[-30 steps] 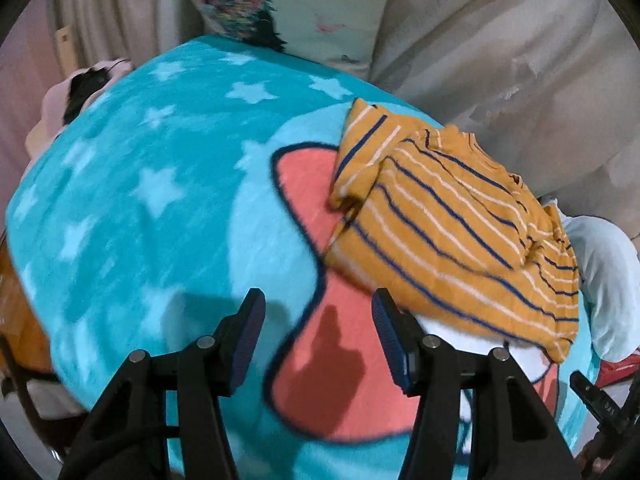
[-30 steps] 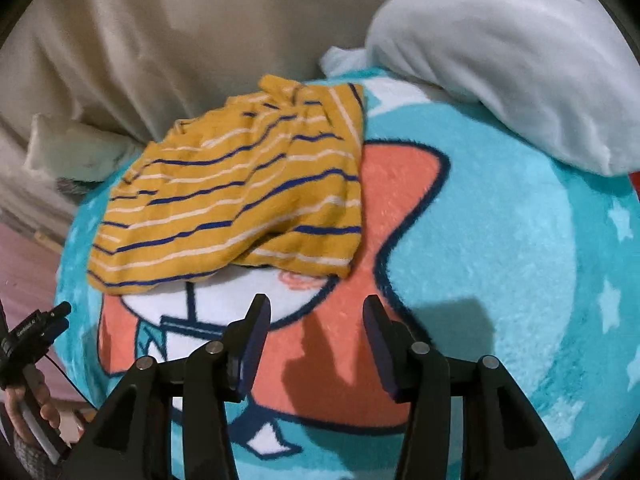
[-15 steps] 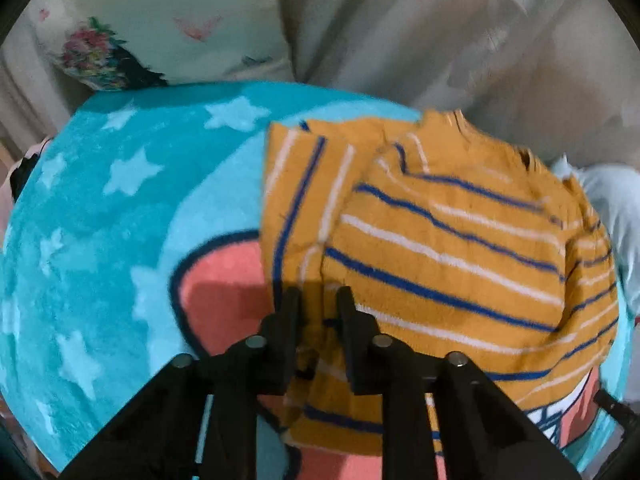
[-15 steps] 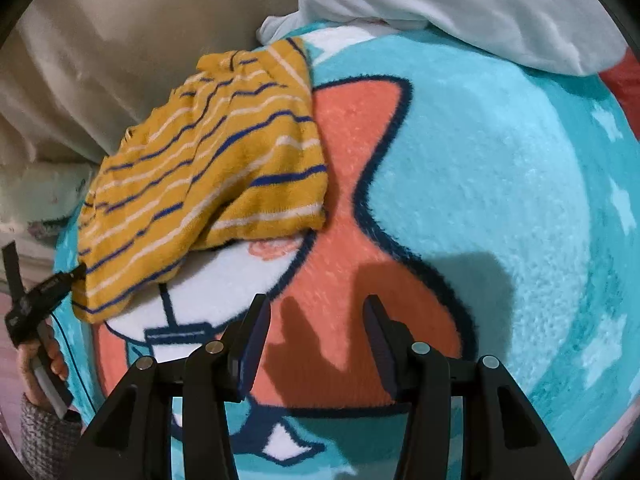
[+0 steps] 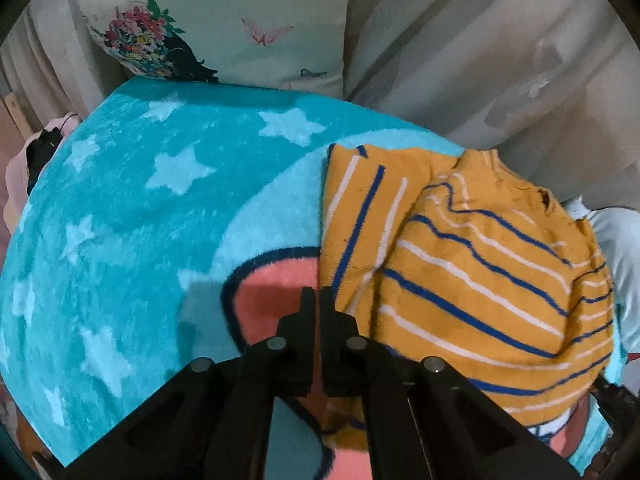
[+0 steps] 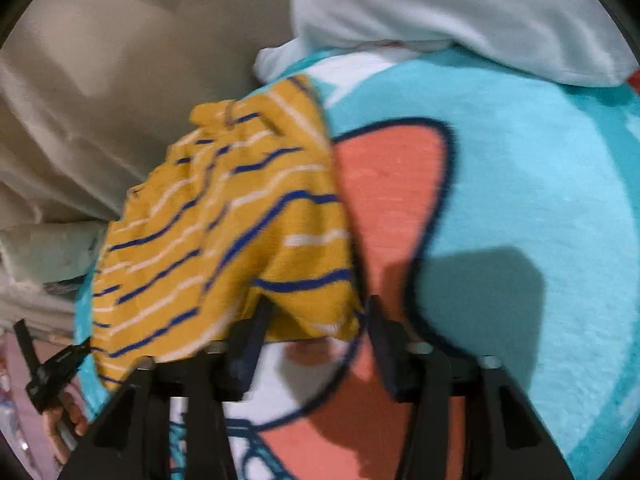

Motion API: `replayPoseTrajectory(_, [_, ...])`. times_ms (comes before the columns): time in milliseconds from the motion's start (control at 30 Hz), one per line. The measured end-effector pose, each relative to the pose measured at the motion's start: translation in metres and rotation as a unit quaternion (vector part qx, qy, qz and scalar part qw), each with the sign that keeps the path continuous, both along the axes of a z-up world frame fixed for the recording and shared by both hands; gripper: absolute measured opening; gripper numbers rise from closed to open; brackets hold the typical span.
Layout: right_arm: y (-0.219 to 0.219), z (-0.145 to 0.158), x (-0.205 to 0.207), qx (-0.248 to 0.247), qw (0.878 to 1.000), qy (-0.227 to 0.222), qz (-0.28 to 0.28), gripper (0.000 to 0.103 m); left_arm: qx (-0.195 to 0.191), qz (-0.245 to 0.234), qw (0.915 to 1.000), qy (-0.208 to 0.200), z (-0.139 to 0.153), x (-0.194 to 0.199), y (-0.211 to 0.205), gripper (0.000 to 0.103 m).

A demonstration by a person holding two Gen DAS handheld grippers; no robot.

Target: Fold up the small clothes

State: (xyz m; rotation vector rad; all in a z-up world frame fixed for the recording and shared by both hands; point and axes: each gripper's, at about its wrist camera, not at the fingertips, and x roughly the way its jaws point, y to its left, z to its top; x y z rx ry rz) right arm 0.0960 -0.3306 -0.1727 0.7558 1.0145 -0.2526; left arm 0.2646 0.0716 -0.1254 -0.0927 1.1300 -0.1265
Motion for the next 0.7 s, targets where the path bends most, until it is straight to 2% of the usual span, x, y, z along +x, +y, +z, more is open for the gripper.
replayPoseTrajectory(33, [0.001,0.003,0.002,0.002,1.000,0.002,0.007,0.013,-0.004,0.002,1.0000,-0.003,0.005,-0.003,0.001,0.003])
replayPoseTrajectory(100, [-0.002,0.015,-0.004,-0.003,1.000,-0.009,0.008,0.012,-0.017,0.005,0.9998,-0.013,0.017,-0.013,0.002,0.012])
replayPoseTrajectory(167, [-0.008,0.025,-0.014,-0.012,1.000,-0.014,0.003,0.011,-0.029,0.008,0.9993,-0.022,0.027,-0.022,0.002,0.032])
replayPoseTrajectory(300, [-0.020,0.017,-0.026,-0.030,0.999,0.014,-0.004,0.009,-0.041,0.018,0.9986,-0.028,0.035,-0.042,-0.002,0.037])
replayPoseTrajectory(333, [-0.022,0.017,-0.030,-0.034,0.999,0.014,-0.004,0.009,-0.042,0.020,0.9986,-0.026,0.035,-0.047,-0.003,0.038])
replayPoseTrajectory(400, [-0.027,0.019,-0.038,-0.013,1.000,-0.005,-0.007,0.010,-0.047,0.028,0.9983,-0.021,0.034,-0.059,-0.004,0.041])
replayPoseTrajectory(467, [-0.028,0.022,-0.046,0.004,1.000,-0.019,-0.008,0.028,-0.054,0.032,0.9979,-0.017,0.033,-0.070,-0.007,0.042])
replayPoseTrajectory(500, [-0.028,0.023,-0.047,0.010,1.000,-0.025,-0.005,0.048,-0.056,0.031,0.9978,-0.016,0.032,-0.076,-0.009,0.042])
replayPoseTrajectory(533, [-0.029,0.023,-0.048,0.015,0.999,-0.034,0.000,0.058,-0.057,0.029,0.9978,-0.014,0.032,-0.082,-0.013,0.042])
replayPoseTrajectory(700, [-0.026,0.018,-0.022,0.005,0.999,-0.030,0.023,0.058,-0.056,0.010,0.9983,-0.008,0.029,-0.111,-0.035,0.042])
